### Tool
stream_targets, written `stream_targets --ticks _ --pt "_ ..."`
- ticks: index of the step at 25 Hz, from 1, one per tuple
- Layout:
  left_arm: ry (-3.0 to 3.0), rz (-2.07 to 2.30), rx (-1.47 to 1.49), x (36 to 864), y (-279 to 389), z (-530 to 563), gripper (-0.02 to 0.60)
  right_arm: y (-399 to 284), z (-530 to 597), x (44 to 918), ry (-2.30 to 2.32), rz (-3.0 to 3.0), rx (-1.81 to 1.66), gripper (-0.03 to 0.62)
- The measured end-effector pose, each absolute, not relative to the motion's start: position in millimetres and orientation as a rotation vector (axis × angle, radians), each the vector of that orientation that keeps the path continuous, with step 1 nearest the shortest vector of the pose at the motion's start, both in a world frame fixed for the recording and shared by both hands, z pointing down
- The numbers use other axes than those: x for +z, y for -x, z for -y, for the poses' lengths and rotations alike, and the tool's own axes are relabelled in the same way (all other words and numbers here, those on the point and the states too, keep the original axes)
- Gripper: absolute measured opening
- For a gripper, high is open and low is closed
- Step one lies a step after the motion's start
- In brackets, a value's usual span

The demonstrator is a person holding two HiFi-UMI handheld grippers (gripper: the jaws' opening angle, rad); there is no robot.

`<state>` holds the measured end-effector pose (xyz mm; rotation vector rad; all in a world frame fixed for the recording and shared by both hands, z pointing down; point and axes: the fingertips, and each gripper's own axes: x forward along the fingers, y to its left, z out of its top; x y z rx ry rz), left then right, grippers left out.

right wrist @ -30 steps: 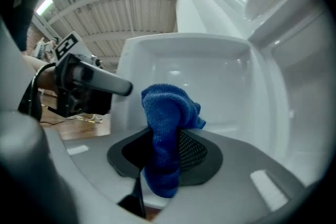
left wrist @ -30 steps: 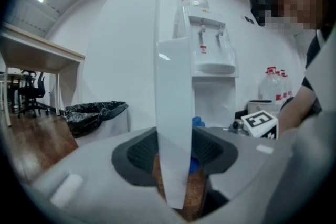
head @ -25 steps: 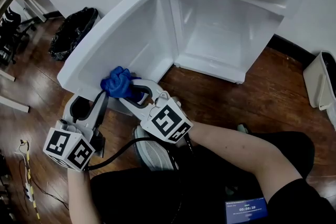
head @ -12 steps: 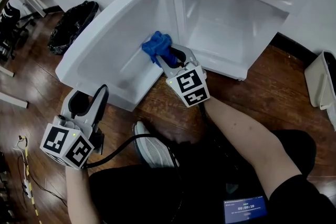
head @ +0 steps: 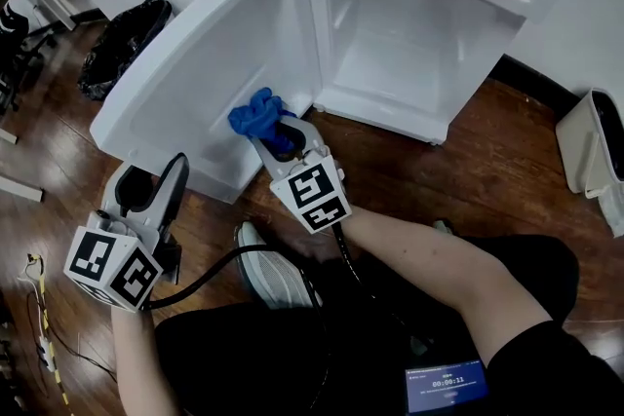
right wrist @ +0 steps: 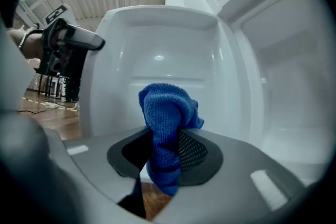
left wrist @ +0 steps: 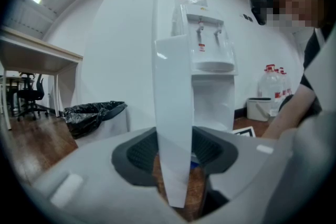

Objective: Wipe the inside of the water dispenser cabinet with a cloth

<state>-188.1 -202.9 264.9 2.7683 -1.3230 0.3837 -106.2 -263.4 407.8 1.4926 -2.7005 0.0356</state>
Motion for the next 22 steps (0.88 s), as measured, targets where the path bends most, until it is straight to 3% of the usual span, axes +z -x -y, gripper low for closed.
stream_targets --ticks 6,12,22 --pt "-2.768 1.324 0.382 265 187 203 0.198 166 217 403 -1.209 2.884 0.100 0.124" --pt "-2.773 1.319 0.381 264 187 203 0.198 171 208 406 -1.102 2.936 0.009 0.124" --pt "-2.768 1.330 0.372 267 188 204 0.198 58 300 444 -1.459 2.567 -0.096 0.123"
